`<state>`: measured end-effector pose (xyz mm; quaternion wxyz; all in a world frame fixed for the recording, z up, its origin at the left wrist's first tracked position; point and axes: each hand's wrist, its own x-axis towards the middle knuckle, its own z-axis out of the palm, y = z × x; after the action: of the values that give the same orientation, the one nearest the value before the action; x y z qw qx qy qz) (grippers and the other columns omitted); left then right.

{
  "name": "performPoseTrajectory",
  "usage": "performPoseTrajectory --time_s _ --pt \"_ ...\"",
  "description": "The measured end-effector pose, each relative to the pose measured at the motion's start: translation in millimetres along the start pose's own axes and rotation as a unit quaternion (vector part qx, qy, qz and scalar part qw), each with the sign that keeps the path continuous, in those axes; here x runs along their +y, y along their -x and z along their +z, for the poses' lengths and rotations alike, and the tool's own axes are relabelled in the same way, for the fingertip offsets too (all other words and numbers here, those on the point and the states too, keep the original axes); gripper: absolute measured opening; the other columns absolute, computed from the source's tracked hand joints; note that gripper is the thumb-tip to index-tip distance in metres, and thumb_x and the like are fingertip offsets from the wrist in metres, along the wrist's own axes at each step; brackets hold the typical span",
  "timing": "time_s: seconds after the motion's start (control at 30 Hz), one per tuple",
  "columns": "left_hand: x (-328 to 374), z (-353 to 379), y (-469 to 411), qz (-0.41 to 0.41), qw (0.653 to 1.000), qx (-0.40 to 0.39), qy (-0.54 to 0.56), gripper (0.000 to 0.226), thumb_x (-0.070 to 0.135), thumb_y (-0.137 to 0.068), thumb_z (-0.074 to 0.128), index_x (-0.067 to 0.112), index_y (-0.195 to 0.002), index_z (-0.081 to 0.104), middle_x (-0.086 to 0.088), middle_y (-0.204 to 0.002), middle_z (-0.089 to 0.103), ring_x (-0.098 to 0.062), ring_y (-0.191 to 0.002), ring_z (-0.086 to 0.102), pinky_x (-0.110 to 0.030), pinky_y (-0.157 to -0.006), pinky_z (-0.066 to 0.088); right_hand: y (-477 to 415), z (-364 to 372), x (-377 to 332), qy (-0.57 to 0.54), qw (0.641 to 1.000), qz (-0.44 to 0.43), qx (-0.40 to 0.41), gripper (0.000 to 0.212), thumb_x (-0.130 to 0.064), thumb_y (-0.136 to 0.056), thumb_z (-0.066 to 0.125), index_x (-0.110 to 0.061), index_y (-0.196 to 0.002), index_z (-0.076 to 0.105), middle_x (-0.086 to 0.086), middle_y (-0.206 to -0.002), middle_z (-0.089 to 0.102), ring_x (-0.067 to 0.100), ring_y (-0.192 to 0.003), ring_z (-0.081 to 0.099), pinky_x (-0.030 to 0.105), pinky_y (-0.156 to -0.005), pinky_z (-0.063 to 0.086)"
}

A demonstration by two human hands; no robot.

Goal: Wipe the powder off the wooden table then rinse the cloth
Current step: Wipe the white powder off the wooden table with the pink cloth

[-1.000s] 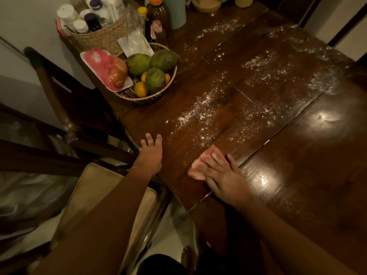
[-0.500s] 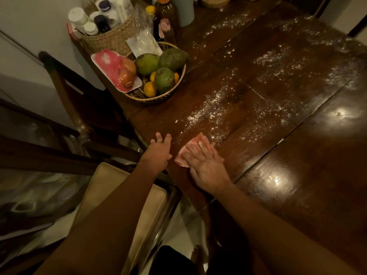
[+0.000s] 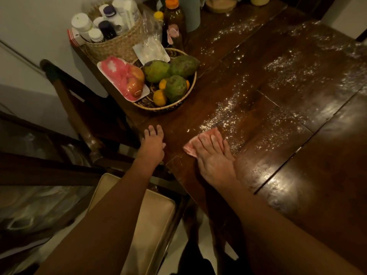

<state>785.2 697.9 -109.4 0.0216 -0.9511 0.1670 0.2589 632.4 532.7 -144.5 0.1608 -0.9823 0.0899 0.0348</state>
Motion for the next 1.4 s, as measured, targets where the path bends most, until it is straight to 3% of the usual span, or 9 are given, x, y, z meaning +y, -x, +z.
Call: performPoseTrajectory --time_s 0.23,0.33,0.5,0.6,0.73,0.93,1.1,1.2,1.4 --pt "-32.2 8.6 0.1 0.022 0.992 -0.005 0.121 0.063 0.017 -0.106 0.037 0.035 -0.157 0.006 0.007 -0.166 -0.002 -0.016 -0.153 -0.003 -0.058 -0.118 0.018 -3.1 7.3 -11.1 0.018 0.932 -0.353 -0.085 0.052 -0.034 -0.101 0.037 -0.032 -0.153 0.040 -0.002 -0.164 0.032 0.022 -0.156 0.012 0.045 -0.126 0.005" --pt "-32.8 11.2 -3.1 0.032 0.994 0.007 0.100 0.063 0.018 -0.106 0.037 0.035 -0.157 0.003 0.008 -0.166 -0.004 -0.016 -0.153 -0.003 -0.059 -0.116 0.018 -17.6 -3.8 12.1 -0.025 0.959 -0.264 -0.099 0.055 -0.036 -0.102 0.037 -0.040 -0.157 0.028 -0.012 -0.166 0.022 0.011 -0.156 0.004 0.036 -0.125 0.005" --pt "-34.4 14.2 -3.6 0.040 0.995 0.008 0.090 0.065 0.017 -0.105 0.036 0.034 -0.157 0.000 0.006 -0.166 -0.007 -0.017 -0.153 -0.004 -0.058 -0.118 0.016 -68.9 6.6 -30.6 -0.005 0.999 -0.046 -0.025 0.060 -0.042 -0.100 0.023 -0.032 -0.158 0.028 -0.002 -0.167 0.025 0.028 -0.157 0.002 0.045 -0.125 -0.008" --pt "-35.8 13.3 -1.5 0.044 0.994 0.017 0.099 0.077 0.003 -0.100 0.041 0.034 -0.157 0.000 0.007 -0.166 -0.006 -0.016 -0.153 -0.004 -0.056 -0.119 0.018 -63.8 18.0 -48.3 0.005 0.983 -0.181 -0.040 0.059 -0.034 -0.102 0.033 -0.024 -0.159 0.026 0.005 -0.166 0.025 0.032 -0.157 0.003 0.059 -0.124 0.007" --pt "-35.6 13.0 -4.1 0.037 0.993 0.010 0.110 0.092 -0.009 -0.089 0.044 0.036 -0.156 0.001 0.009 -0.166 -0.007 -0.015 -0.153 -0.004 -0.056 -0.119 0.017 -40.2 3.8 -10.5 -0.044 0.947 -0.300 -0.103 0.055 -0.034 -0.102 0.040 -0.037 -0.156 0.033 -0.010 -0.164 0.027 0.014 -0.156 0.011 0.046 -0.126 0.013" --pt "-38.6 19.0 -5.1 0.048 0.981 0.052 0.180 0.087 -0.010 -0.091 0.044 0.034 -0.157 0.008 0.008 -0.166 0.005 -0.015 -0.153 0.003 -0.055 -0.118 0.023 -84.2 8.5 -50.4 -0.057 0.997 -0.042 -0.032 0.063 -0.044 -0.095 0.022 -0.035 -0.157 0.032 -0.007 -0.165 0.028 0.021 -0.156 0.012 0.053 -0.125 0.010" --pt "-42.0 9.7 -5.0 -0.020 0.937 0.081 0.339 0.082 -0.001 -0.089 0.060 0.031 -0.155 0.024 -0.007 -0.153 0.040 -0.029 -0.138 0.042 -0.045 -0.111 0.041 -84.1 17.4 -63.0 -0.004 0.974 -0.207 -0.087 0.063 -0.040 -0.094 0.028 -0.031 -0.156 0.034 -0.003 -0.163 0.034 0.025 -0.155 0.016 0.051 -0.125 0.005" --pt "-36.3 1.3 -6.1 -0.012 0.949 0.118 0.291 0.076 -0.007 -0.087 0.050 0.026 -0.153 0.034 -0.010 -0.154 0.039 -0.030 -0.139 0.040 -0.038 -0.113 0.037 -75.9 9.2 -27.8 -0.016 0.950 -0.293 -0.107 0.055 -0.039 -0.097 0.033 -0.040 -0.152 0.040 -0.009 -0.162 0.035 0.017 -0.154 0.018 0.043 -0.124 0.002" --pt "-28.9 4.2 -2.8 0.022 0.968 0.100 0.229 0.069 -0.003 -0.090 0.046 0.023 -0.153 0.032 -0.007 -0.164 0.016 -0.024 -0.151 0.016 -0.041 -0.119 0.026 -75.9 10.1 -50.0 -0.056 0.996 -0.061 -0.029 0.063 -0.040 -0.096 0.024 -0.032 -0.158 0.030 -0.002 -0.166 0.026 0.023 -0.156 0.011 0.056 -0.124 0.011"
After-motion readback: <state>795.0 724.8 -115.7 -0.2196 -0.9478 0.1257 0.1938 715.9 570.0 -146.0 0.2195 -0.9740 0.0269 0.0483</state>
